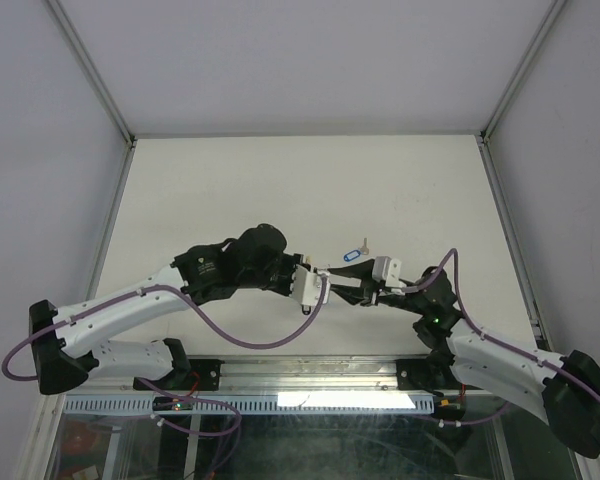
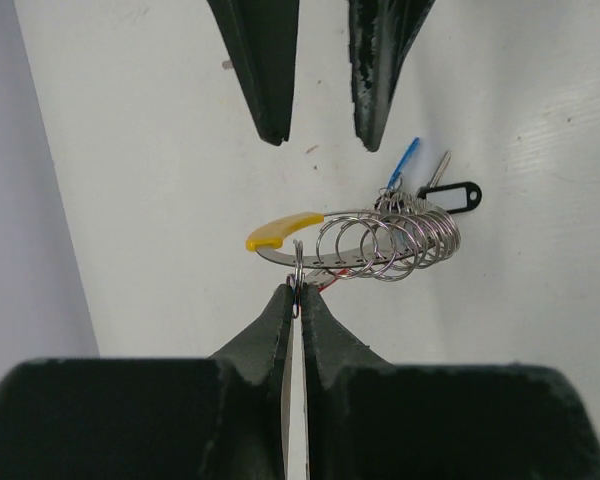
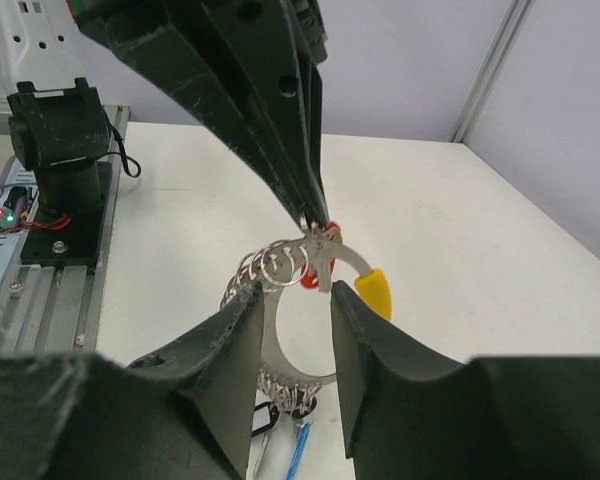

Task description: Put the keys on the keyring

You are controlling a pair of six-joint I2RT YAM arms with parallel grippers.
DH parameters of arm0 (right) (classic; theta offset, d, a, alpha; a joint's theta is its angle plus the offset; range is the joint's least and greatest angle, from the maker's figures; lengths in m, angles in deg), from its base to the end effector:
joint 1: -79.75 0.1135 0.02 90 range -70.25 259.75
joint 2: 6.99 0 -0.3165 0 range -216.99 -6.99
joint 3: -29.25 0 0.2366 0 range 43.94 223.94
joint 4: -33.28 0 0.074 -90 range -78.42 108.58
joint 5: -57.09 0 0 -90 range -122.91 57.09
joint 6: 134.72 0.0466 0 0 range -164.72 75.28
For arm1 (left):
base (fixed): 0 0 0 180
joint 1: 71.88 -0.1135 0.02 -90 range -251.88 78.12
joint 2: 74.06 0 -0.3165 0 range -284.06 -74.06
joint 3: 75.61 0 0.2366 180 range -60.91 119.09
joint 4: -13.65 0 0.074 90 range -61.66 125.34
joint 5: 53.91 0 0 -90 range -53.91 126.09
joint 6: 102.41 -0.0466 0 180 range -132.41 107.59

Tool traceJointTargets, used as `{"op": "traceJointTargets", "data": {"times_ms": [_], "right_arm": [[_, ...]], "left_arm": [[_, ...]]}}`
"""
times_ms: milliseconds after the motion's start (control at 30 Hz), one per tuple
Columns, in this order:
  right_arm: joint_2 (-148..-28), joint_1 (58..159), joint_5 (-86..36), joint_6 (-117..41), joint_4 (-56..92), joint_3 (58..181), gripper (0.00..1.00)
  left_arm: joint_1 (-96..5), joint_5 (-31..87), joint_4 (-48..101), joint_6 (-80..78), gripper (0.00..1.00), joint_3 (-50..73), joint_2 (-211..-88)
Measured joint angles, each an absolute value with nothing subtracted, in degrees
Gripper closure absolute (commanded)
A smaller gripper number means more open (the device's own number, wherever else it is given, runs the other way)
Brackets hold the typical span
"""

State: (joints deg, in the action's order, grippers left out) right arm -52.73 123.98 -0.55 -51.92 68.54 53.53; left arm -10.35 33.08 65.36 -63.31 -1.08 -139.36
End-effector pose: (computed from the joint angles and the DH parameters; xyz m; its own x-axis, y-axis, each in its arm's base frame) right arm 0.0753 0.1081 0.2807 0.2901 0.1347 -0.9475 -0.9327 0.2616 -0.2484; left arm 0.0980 -0.1859 0.3576 0.4925 0.7174 -0.4927 0.8151 -0.1820 0.5500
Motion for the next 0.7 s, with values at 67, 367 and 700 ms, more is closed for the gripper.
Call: {"op": "traceJointTargets", "data": {"times_ms": [67, 367, 700], "right_arm": [[-53.3, 124.0, -0.7, -52.0, 68.3, 53.5, 0.63], [-55.2, 124.0, -1.2, -51.9, 68.7, 53.5, 0.62], [-63.0, 124.0, -1.1, -50.2, 74.9, 53.7, 0.60]], "left_arm": [[-10.3, 34.6, 69.1, -64.7, 1.00, 2.0, -141.2], [-10.0, 41.1, 83.2, -68.1, 1.00, 14.2, -147.0], [-6.5, 51.3, 95.5, -68.8, 1.00, 22.2, -156.6]]}}
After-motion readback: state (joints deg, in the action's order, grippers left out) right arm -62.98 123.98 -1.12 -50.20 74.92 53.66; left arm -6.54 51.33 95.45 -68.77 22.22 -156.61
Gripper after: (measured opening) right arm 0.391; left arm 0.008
